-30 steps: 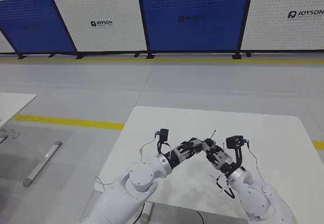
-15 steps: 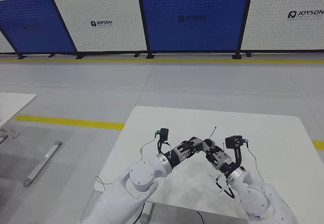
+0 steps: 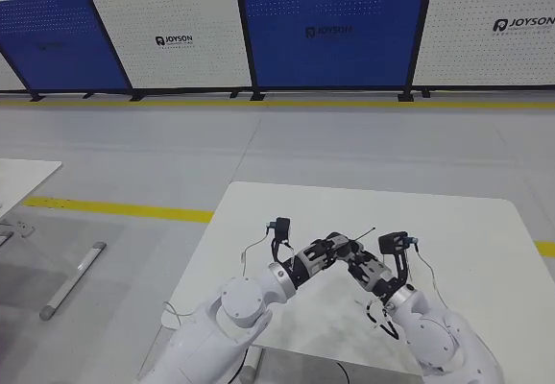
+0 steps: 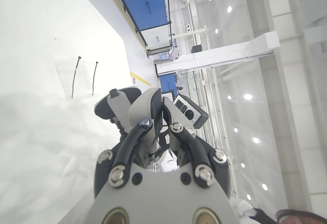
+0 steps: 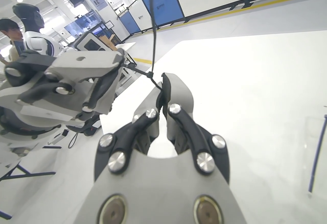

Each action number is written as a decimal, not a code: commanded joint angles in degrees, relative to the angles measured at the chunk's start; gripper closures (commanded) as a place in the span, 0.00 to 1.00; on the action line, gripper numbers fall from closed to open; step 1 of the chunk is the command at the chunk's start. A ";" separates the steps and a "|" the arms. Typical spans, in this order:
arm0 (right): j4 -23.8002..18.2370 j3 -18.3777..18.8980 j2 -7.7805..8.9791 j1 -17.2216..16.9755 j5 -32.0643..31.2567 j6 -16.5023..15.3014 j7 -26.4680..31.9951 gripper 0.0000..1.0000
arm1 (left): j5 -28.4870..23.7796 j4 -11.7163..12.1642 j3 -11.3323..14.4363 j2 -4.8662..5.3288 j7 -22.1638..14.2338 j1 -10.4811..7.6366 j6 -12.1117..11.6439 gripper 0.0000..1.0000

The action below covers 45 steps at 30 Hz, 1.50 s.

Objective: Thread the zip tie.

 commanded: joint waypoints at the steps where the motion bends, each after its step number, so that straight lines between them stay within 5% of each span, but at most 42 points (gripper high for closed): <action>1: 0.09 -0.13 0.01 0.06 -0.06 0.02 0.03 1.00 | -0.08 -0.12 -0.01 -0.01 -0.12 0.02 -0.17 1.00; 31: 1.63 -1.31 0.28 0.78 -0.64 1.34 -0.12 1.00 | 1.33 -5.48 -1.28 0.42 -0.98 2.91 -1.97 1.00; 32: 1.62 -1.21 0.29 0.73 -0.32 1.42 -0.25 0.59 | 1.80 -5.31 -1.25 0.40 -0.36 2.82 -1.92 1.00; 33: 1.56 -0.99 0.30 0.66 -0.01 1.67 -0.46 0.00 | 2.08 -5.10 -1.15 0.37 0.01 2.75 -1.93 1.00; 45: -2.53 7.76 1.29 -4.96 6.58 2.43 -8.91 0.00 | -0.52 -3.30 -5.29 0.61 2.59 4.02 -2.99 1.00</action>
